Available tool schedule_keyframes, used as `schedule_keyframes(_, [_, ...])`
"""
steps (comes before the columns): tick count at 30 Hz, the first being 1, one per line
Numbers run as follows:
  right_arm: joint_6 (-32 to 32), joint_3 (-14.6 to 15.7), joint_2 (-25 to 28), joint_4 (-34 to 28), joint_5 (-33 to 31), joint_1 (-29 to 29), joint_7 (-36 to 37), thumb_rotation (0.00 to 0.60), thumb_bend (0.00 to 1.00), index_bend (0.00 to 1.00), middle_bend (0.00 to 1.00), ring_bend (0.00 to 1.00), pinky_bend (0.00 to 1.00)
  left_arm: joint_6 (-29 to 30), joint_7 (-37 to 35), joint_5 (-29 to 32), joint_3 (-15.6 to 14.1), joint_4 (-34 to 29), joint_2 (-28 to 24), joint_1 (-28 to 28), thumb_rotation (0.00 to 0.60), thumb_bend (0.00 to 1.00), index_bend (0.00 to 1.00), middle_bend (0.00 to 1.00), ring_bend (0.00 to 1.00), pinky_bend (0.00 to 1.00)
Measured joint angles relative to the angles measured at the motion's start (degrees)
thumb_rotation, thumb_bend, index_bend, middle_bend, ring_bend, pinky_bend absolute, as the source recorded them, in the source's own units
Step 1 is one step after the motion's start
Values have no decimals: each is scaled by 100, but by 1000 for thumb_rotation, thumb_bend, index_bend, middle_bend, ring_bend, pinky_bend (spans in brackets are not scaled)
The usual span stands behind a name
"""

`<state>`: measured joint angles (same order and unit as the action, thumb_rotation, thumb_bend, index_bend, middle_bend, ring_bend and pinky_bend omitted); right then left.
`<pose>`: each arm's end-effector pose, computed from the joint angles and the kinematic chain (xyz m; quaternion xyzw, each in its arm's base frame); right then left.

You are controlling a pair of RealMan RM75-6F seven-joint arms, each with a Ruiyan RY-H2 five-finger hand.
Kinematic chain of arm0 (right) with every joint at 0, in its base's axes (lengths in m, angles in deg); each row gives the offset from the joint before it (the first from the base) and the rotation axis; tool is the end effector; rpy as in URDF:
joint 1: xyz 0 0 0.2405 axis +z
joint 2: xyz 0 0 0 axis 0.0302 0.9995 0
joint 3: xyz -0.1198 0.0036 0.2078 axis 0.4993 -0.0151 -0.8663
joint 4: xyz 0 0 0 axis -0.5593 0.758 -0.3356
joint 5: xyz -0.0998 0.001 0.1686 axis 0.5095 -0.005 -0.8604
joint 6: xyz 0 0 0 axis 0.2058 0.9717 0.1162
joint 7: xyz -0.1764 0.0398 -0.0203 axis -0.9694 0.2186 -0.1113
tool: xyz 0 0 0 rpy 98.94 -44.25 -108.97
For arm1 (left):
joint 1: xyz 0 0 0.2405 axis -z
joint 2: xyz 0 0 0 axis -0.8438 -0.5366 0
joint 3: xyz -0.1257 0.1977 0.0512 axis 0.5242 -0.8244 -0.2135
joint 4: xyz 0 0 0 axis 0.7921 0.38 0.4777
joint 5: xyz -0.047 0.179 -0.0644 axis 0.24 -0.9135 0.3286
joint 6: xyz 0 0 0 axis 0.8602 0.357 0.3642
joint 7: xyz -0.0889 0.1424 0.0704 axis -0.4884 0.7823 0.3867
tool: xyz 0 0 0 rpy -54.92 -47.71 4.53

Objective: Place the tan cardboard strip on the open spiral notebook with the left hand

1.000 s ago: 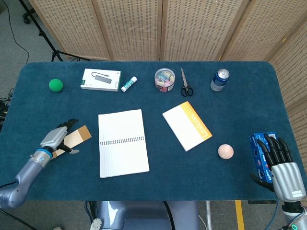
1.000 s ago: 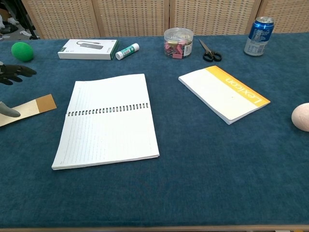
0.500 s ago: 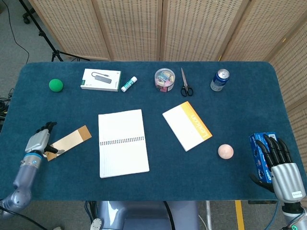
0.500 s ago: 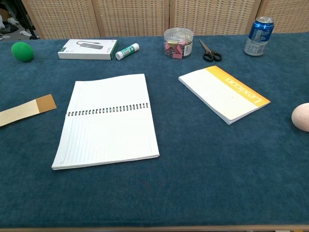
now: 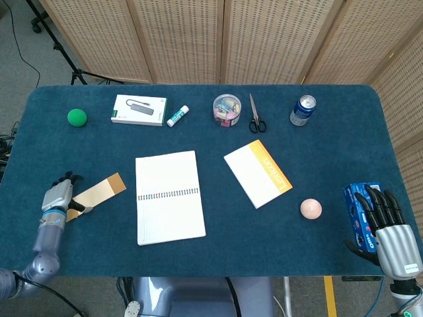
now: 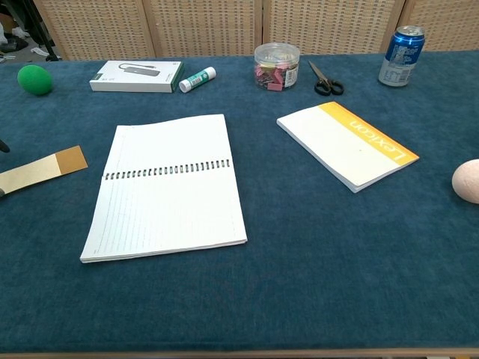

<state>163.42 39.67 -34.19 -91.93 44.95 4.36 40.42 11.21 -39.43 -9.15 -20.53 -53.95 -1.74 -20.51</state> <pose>-0.2447 -0.1972 0.1808 0.6033 -0.3040 0.4914 0.5497 -0.3003 0.3376 0.0562 -0.4801 -0.6480 -0.2049 0.5546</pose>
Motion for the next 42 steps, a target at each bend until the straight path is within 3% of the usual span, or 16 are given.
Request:
schedule_keyframes(26, [33, -5, 58, -29, 7, -19, 83, 600, 0, 0, 0, 0, 0, 310, 518, 616, 174, 19, 272, 177, 600, 0, 302, 0, 0, 0])
schedule_keyframes(42, [26, -7, 66, -37, 2, -19, 104, 600, 0, 0, 0, 0, 0, 445, 564, 471, 223, 229, 520, 74, 600, 41, 433, 0, 0, 0])
